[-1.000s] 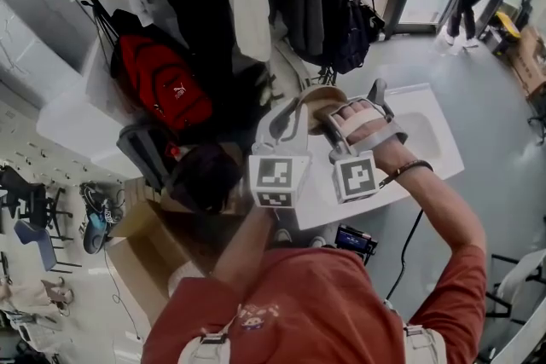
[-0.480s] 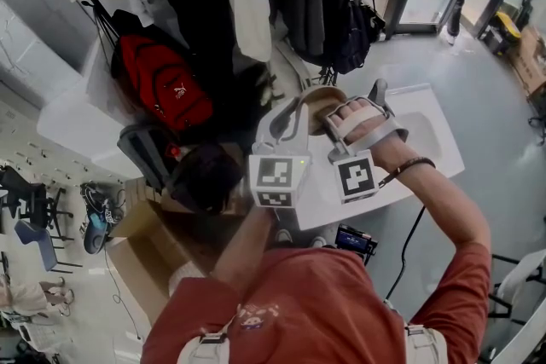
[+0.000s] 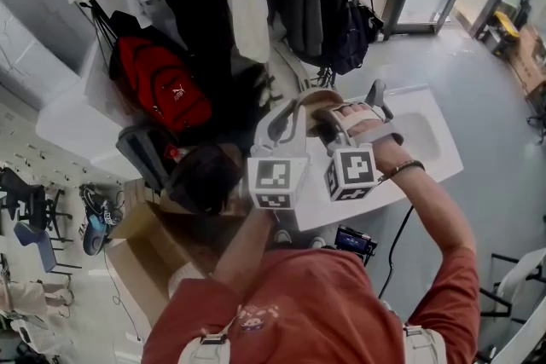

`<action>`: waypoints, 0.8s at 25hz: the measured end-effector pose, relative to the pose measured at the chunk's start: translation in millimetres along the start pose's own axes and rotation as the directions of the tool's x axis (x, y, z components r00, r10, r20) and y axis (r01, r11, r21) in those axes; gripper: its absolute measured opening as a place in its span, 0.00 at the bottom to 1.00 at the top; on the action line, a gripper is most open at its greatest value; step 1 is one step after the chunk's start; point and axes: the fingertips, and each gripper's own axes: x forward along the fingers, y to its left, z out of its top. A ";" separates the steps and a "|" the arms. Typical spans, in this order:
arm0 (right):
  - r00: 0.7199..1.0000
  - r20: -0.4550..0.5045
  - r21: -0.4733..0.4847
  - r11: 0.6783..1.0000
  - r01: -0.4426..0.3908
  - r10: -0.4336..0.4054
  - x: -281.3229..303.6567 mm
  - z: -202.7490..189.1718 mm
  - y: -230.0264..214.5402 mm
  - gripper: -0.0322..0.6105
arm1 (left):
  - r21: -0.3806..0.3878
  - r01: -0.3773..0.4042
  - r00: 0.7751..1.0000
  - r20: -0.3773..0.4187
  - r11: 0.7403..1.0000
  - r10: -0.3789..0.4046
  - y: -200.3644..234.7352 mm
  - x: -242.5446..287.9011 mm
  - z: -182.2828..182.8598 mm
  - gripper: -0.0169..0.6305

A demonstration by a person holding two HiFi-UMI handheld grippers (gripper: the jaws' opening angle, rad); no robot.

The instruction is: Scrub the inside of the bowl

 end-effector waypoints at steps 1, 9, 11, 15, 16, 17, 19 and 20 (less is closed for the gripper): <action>1.000 0.009 0.034 0.999 -0.004 0.004 1.0 -1.1 -0.5 0.13 | 0.000 0.000 1.000 0.002 1.000 0.000 -0.1 -0.5 0.5 0.08; 0.995 0.090 0.358 0.932 -0.062 0.032 -4.1 4.0 -13.8 0.13 | -0.004 -0.008 0.999 0.031 1.000 0.008 0.0 -3.9 5.3 0.08; 0.994 0.107 0.445 0.893 -0.073 0.027 -6.2 4.7 -19.2 0.13 | -0.002 -0.009 0.999 0.040 1.000 0.009 0.4 -4.1 7.7 0.08; 0.989 0.148 0.595 0.798 -0.099 0.012 -10.1 5.6 -29.7 0.13 | -0.005 -0.019 0.998 0.059 1.000 0.019 1.6 -5.0 12.5 0.08; 0.988 0.157 0.626 0.773 -0.103 0.004 -10.9 5.5 -31.8 0.13 | -0.004 -0.021 0.998 0.063 1.000 0.021 1.7 -5.0 13.6 0.08; 0.986 0.165 0.656 0.748 -0.105 -0.006 -11.5 5.2 -33.3 0.13 | -0.003 -0.021 0.998 0.066 1.000 0.021 1.4 -5.0 14.3 0.08; 0.983 0.182 0.712 0.694 -0.111 -0.030 -11.9 5.3 -35.0 0.13 | 0.001 -0.023 0.997 0.070 1.000 0.023 1.0 -6.0 15.3 0.08; 0.981 0.191 0.740 0.662 -0.117 -0.041 -12.0 5.8 -35.7 0.13 | 0.002 -0.025 0.997 0.073 1.000 0.025 1.3 -6.7 15.7 0.08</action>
